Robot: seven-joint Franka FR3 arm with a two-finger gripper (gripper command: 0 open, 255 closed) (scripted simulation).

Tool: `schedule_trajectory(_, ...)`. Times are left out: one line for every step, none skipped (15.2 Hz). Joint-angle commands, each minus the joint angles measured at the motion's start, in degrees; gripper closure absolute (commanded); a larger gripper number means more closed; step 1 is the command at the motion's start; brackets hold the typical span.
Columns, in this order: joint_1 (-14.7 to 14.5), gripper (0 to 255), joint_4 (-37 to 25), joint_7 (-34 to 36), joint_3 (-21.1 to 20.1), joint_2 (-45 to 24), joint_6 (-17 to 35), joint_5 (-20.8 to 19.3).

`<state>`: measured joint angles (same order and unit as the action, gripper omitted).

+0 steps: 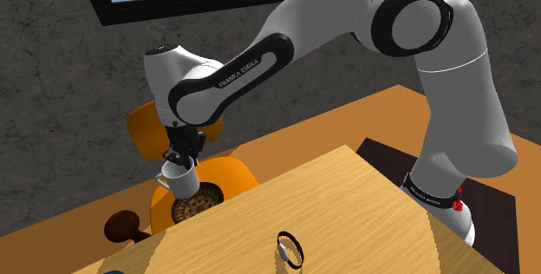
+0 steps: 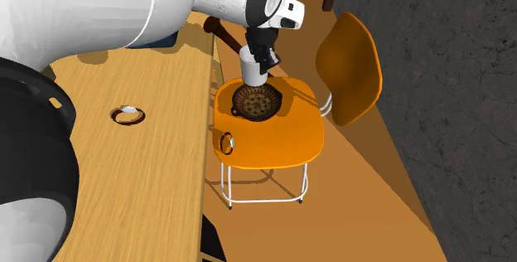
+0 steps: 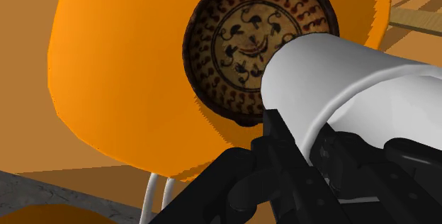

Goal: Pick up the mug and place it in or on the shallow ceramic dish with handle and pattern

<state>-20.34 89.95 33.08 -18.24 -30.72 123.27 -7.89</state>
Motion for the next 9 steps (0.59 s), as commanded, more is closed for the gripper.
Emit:
schedule_trajectory(0.0, 255, 0.5, 0.1, 0.2, -0.6, 1.1, -0.2)
schedule_trajectory(-0.1, 255, 0.7, 0.1, 0.2, -1.0, 1.7, -0.3)
schedule_trajectory(-0.1, 255, 1.0, 0.2, 0.3, -1.3, 2.3, -0.4)
schedule_trajectory(-0.1, 255, 1.2, 0.2, 0.4, -1.7, 2.9, -0.6)
schedule_trajectory(-0.2, 255, 1.5, 0.3, 0.5, -2.0, 3.5, -0.7)
schedule_trajectory(-0.2, 255, 1.7, 0.3, 0.6, -2.4, 4.0, -0.8)
schedule_trajectory(-0.3, 255, 1.9, 0.4, 0.6, -2.8, 4.6, -0.9)
schedule_trajectory(-0.3, 255, 2.1, 0.4, 0.7, -3.2, 5.2, -1.1)
schedule_trajectory(-0.4, 255, 2.2, 0.5, 0.8, -3.6, 5.7, -1.2)
